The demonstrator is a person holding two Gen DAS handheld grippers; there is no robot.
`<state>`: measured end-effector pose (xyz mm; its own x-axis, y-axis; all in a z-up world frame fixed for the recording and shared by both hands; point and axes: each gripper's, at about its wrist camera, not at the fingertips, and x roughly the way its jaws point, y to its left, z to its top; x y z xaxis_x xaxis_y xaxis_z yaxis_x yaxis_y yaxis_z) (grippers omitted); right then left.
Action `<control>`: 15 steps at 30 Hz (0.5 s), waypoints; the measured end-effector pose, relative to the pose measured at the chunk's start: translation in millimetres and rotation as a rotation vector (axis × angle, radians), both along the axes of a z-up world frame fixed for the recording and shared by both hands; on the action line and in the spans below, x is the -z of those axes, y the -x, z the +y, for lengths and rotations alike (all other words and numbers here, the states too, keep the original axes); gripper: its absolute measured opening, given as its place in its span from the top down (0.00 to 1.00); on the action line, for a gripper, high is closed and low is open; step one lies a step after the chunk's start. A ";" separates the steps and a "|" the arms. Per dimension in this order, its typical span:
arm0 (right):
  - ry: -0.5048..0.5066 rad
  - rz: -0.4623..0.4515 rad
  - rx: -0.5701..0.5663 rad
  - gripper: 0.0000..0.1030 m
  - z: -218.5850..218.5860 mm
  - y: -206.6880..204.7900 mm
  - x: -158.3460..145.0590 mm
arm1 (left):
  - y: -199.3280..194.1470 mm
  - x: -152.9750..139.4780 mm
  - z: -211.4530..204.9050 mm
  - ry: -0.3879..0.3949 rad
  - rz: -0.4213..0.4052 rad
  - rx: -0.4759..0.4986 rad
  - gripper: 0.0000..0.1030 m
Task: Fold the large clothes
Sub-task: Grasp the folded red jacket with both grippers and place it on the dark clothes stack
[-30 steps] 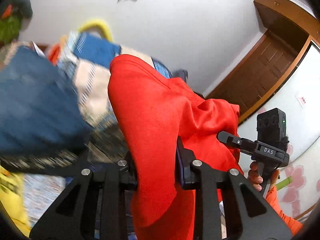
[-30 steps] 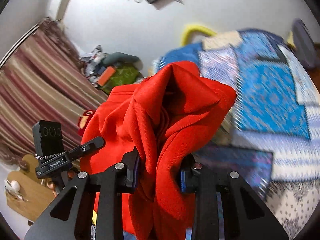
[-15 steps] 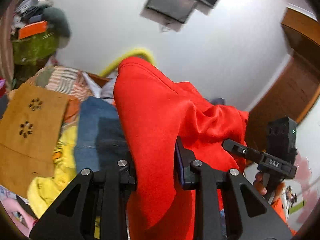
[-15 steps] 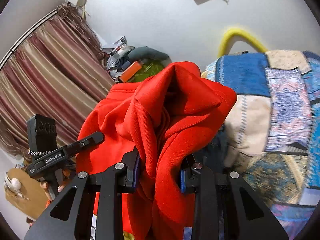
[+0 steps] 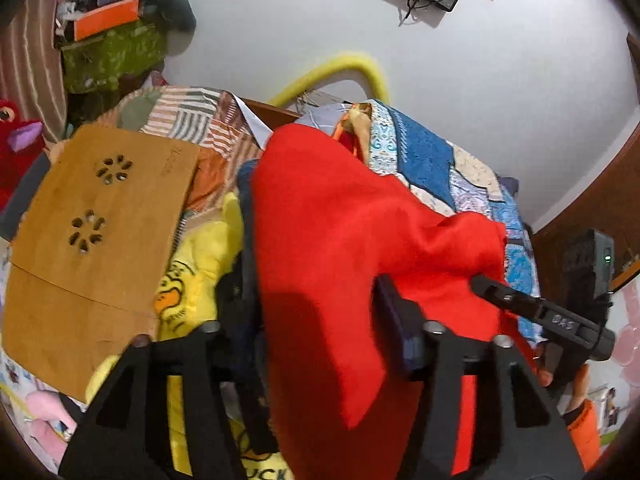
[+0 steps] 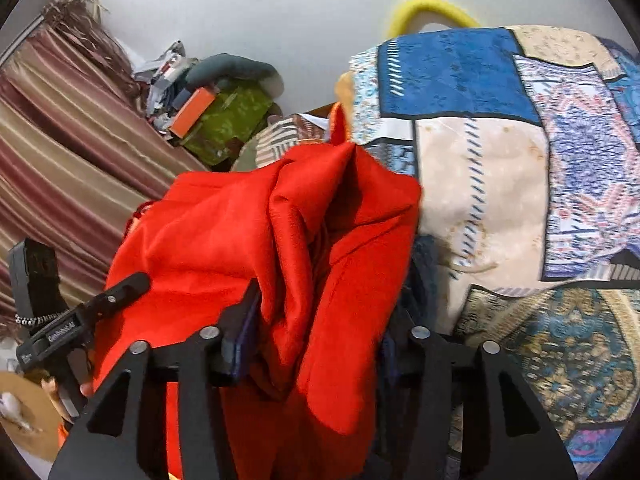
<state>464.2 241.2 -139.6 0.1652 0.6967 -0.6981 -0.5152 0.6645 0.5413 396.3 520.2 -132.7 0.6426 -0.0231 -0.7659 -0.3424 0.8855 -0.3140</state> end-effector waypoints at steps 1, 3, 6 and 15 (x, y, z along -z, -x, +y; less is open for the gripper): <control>0.015 -0.013 -0.001 0.56 -4.7 2.8 -4.2 | 1.8 -0.7 -1.8 -0.021 0.006 -0.007 0.35; 0.041 -0.041 0.006 0.53 -8.2 10.0 -16.3 | 6.8 -3.3 -4.1 -0.035 0.009 -0.016 0.34; 0.099 -0.133 0.037 0.53 -16.8 25.9 -38.9 | 19.1 -11.5 -8.7 -0.061 -0.001 -0.034 0.33; 0.040 -0.224 0.042 0.53 -50.6 76.3 -88.5 | 74.0 -49.3 -54.7 -0.212 -0.008 0.001 0.33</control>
